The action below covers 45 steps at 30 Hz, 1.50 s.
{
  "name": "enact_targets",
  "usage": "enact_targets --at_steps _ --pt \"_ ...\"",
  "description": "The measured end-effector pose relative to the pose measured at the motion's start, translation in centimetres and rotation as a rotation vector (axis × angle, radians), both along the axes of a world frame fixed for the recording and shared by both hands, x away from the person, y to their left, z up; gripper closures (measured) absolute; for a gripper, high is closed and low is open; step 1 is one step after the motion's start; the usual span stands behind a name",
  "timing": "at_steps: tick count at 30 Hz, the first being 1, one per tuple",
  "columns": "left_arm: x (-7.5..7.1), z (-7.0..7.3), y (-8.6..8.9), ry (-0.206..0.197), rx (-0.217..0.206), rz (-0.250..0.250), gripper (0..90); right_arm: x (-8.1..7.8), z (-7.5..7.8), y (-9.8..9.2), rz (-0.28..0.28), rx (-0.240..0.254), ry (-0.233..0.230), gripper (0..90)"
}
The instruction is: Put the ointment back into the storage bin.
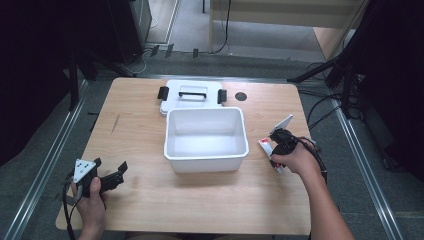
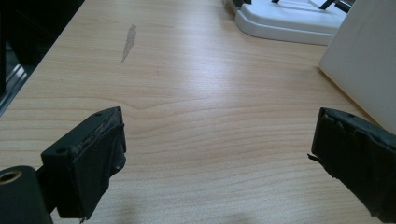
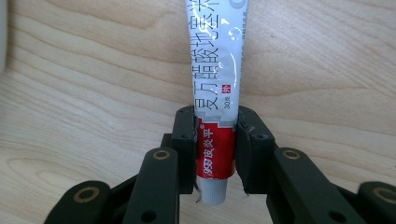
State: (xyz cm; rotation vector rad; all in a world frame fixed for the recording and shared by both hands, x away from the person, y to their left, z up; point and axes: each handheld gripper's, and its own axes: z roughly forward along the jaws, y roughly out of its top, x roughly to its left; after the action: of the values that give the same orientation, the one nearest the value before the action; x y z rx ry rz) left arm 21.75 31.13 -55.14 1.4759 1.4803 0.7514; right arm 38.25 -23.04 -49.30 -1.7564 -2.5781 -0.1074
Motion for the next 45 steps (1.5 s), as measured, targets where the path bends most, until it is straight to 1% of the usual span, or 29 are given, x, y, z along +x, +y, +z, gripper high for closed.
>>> enact_targets --at_steps 2,7,14,19,20,32,36,37,45 --pt "0.0 0.0 0.0 0.0 0.0 0.0 3.9 0.0 0.3 -0.1 -0.007 0.012 -0.005 72.9" --pt "0.0 0.0 0.0 0.001 0.001 0.0 3.9 -0.1 1.0 -0.4 -0.001 0.016 -0.017 73.0" --pt "0.0 0.0 0.0 0.0 -0.001 0.0 3.9 -0.2 2.1 -0.5 -0.006 0.042 -0.04 73.1" --pt "0.0 0.0 0.0 0.002 0.0 -0.001 3.9 -0.1 2.6 -0.5 -0.007 0.042 -0.046 73.1" --pt "0.0 0.0 0.0 0.002 -0.001 -0.001 3.9 -0.1 2.9 -0.4 -0.01 0.043 -0.049 73.1" --pt "0.0 0.0 0.0 0.001 -0.006 0.0 3.9 0.2 4.6 -0.2 -0.007 0.053 -0.063 73.1" --pt "0.0 0.0 0.0 0.0 -0.008 0.001 3.9 0.2 5.6 -0.1 -0.011 0.056 -0.071 73.1" --pt "0.0 0.0 0.0 0.0 -0.009 0.002 3.9 0.2 5.6 -0.1 -0.011 0.056 -0.071 73.1" --pt "0.0 0.0 0.1 0.0 -0.01 0.0 3.9 0.4 7.1 0.3 -0.005 0.054 -0.079 73.1"
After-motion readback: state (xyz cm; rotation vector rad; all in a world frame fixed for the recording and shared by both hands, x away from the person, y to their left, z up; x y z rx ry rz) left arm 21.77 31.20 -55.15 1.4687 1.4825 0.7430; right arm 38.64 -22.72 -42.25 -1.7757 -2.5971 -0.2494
